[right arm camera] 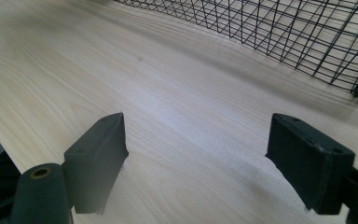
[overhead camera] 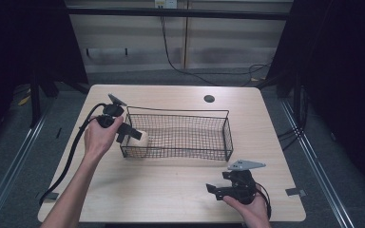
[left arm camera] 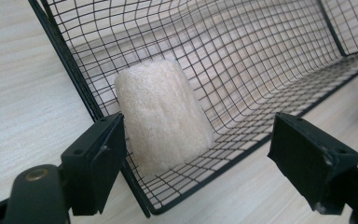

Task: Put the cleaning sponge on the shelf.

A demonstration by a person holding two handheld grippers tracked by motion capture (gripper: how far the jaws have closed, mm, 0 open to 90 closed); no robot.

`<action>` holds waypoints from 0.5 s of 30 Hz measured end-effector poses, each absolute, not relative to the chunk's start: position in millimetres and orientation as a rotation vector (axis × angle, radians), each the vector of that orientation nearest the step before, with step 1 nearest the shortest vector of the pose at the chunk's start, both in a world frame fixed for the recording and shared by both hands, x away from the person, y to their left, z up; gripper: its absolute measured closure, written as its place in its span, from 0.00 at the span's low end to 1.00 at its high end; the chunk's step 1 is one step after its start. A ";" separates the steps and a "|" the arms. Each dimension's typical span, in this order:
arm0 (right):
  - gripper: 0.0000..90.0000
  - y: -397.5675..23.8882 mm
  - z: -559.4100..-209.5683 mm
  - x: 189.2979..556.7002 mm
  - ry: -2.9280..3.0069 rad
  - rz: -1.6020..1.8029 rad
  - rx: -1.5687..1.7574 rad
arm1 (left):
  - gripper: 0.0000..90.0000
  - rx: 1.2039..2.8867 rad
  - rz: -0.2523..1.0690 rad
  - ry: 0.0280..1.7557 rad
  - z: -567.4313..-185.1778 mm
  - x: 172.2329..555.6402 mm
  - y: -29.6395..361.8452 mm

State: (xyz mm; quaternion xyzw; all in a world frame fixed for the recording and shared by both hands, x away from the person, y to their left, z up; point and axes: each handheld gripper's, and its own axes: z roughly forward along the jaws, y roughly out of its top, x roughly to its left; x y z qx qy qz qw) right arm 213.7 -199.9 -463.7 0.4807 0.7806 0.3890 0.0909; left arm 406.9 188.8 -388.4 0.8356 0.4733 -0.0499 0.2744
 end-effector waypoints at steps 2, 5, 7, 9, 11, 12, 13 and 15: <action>0.22 -199.8 -463.9 214.2 2.318 1.155 1.431 | 0.21 2.254 -0.122 1.245 -386.1 404.3 192.6; 0.22 -199.2 -464.0 213.9 2.320 1.156 1.433 | 0.20 2.222 -0.127 1.223 -381.4 400.3 198.7; 0.22 -199.0 -464.0 213.8 2.320 1.156 1.435 | 0.19 2.199 -0.117 1.206 -379.4 398.0 200.7; 0.22 -198.9 -464.2 214.0 2.318 1.156 1.435 | 0.19 2.173 -0.135 1.176 -376.6 394.1 204.3; 0.22 -198.9 -464.5 214.3 2.319 1.158 1.431 | 0.20 2.169 -0.225 1.099 -376.7 391.3 207.6; 0.22 -198.9 -464.5 214.3 2.319 1.158 1.431 | 0.20 2.158 -0.227 1.110 -377.4 388.7 207.6; 0.22 -199.0 -464.5 214.3 2.321 1.158 1.429 | 0.21 2.183 -0.186 1.119 -377.7 387.2 209.6; 0.22 -198.9 -464.6 214.5 2.320 1.159 1.431 | 0.22 2.204 -0.124 1.122 -380.2 385.5 215.0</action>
